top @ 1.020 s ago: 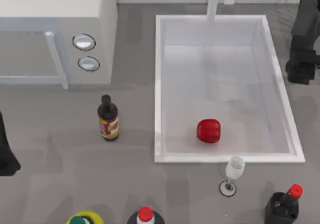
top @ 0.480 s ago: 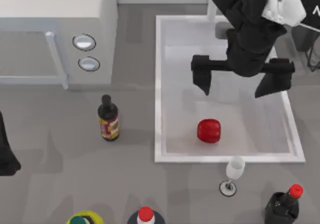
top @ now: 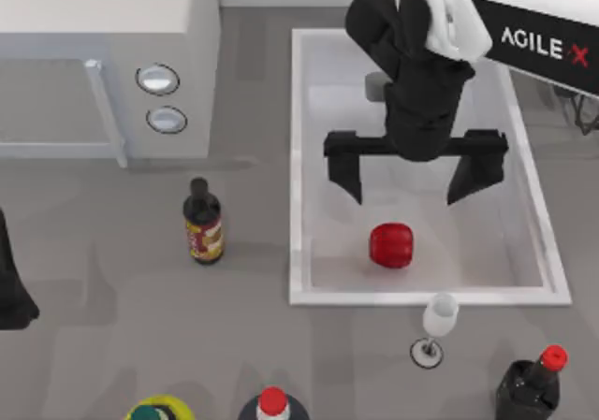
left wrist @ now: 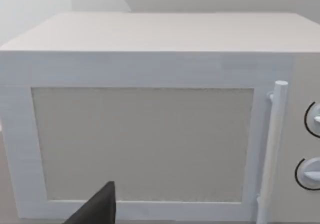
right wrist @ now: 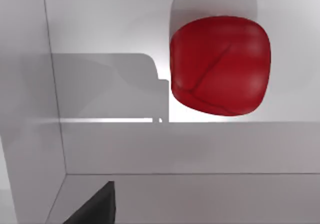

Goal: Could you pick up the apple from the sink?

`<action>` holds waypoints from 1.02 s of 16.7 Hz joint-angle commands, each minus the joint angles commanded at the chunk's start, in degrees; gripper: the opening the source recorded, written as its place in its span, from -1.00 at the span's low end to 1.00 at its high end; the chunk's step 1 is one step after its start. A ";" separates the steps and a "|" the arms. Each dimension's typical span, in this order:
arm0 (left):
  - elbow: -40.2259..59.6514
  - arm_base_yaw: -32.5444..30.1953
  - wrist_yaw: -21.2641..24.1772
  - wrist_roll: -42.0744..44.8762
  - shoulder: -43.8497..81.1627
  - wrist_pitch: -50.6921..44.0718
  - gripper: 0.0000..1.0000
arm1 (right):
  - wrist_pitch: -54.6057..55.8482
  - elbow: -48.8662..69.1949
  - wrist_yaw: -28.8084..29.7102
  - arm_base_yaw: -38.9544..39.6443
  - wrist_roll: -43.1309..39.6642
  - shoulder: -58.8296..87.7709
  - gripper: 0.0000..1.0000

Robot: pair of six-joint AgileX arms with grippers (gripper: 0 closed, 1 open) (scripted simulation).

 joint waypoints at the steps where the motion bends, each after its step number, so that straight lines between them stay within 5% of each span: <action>1: 0.00 0.00 0.00 0.00 0.00 0.00 1.00 | 0.00 0.00 0.00 0.00 0.00 0.00 1.00; 17: 0.00 0.00 0.00 0.00 0.00 0.00 1.00 | 25.92 -11.82 0.17 0.07 0.22 14.10 1.00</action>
